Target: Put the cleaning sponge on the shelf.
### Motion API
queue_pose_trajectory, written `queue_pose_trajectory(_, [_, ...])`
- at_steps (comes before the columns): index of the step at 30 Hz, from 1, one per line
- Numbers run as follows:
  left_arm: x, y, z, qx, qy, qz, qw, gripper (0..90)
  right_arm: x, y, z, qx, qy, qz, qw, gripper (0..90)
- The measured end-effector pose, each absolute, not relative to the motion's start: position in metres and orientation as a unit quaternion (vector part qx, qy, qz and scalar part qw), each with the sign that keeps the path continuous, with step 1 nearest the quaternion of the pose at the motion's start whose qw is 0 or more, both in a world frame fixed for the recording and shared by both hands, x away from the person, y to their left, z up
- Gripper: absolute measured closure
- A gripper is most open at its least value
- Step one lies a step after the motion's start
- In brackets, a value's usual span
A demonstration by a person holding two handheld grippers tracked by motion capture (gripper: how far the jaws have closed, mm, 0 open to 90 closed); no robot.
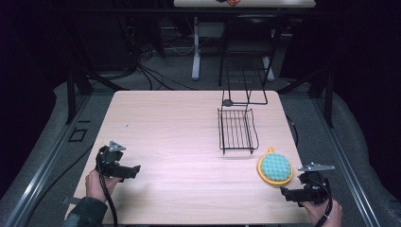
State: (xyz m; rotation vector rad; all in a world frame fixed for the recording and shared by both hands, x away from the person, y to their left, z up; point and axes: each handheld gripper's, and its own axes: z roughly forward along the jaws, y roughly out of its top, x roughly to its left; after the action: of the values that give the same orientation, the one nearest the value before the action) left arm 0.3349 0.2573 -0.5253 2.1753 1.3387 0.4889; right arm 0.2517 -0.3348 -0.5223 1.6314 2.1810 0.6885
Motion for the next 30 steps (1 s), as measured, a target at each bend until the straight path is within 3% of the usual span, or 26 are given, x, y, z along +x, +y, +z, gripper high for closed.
queue_pose_trajectory(30, [0.336,0.252,-0.526,0.813,0.484,0.183,0.265,0.0,0.288,-0.341,-0.520,0.572,0.757,0.270,0.166,1.8])
